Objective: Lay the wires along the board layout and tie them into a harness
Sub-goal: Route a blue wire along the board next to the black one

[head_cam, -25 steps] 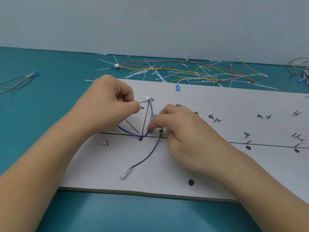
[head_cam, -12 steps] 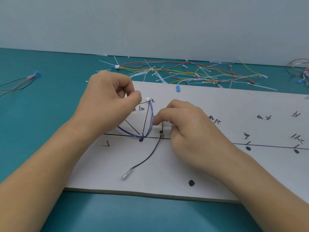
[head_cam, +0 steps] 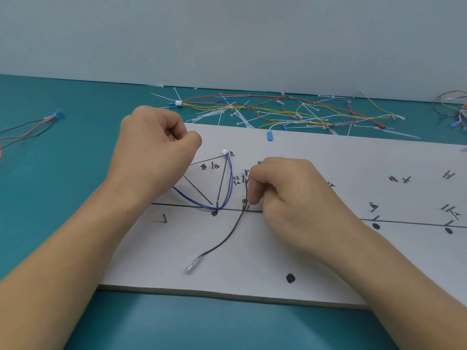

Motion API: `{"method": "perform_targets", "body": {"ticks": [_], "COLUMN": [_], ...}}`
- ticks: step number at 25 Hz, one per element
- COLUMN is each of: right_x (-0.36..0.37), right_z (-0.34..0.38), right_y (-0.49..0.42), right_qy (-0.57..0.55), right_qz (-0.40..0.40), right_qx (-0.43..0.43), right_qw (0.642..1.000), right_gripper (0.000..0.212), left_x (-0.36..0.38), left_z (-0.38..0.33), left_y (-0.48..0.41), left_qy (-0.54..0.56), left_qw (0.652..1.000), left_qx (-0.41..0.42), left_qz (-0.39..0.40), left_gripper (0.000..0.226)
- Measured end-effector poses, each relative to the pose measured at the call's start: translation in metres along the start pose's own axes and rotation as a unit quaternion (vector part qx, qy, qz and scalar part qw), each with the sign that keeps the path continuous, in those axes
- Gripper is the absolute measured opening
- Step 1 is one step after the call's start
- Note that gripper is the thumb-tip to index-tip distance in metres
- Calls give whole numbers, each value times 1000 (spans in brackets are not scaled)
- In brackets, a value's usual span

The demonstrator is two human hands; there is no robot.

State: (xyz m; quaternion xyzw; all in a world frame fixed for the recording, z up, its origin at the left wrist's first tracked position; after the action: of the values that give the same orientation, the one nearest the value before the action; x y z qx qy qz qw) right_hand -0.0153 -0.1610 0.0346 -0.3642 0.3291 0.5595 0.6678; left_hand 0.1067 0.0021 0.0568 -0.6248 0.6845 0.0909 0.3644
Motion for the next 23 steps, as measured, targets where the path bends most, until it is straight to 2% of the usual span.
{"method": "perform_targets", "body": {"ticks": [6,14,20,23], "right_x": [6,8,11,11], "right_z": [0,5,7,6], "right_y": [3,5,5,5], "right_qy": [8,9,15,19], "right_qz": [8,25,24,19], "right_qx": [1,-17,-18,-12], "right_qw": [1000,999,999,1000], "right_gripper": [20,8,17,10], "left_x": [7,19,26,28], "left_z": [0,-2,-1,2], "left_y": [0,-1,1,1], "left_qy": [-7,-6,-15,-14], "left_qw": [1000,997,995,994], "left_qx": [5,20,17,11], "left_qz": [27,81,101,106], "left_gripper": [21,25,30,28]}}
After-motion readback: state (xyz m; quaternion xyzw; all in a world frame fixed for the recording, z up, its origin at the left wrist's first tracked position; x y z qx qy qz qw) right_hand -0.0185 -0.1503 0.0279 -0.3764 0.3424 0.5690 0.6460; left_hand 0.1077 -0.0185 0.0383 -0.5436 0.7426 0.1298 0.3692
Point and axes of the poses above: each hand's wrist, its own y-axis away from the middle knuckle, its own x-axis out of the palm, z = x × y, the point moved 10 cm from there along -y, towards the middle knuckle, and after that the axes turned 3 degrees about z, right-handed, at the moved point
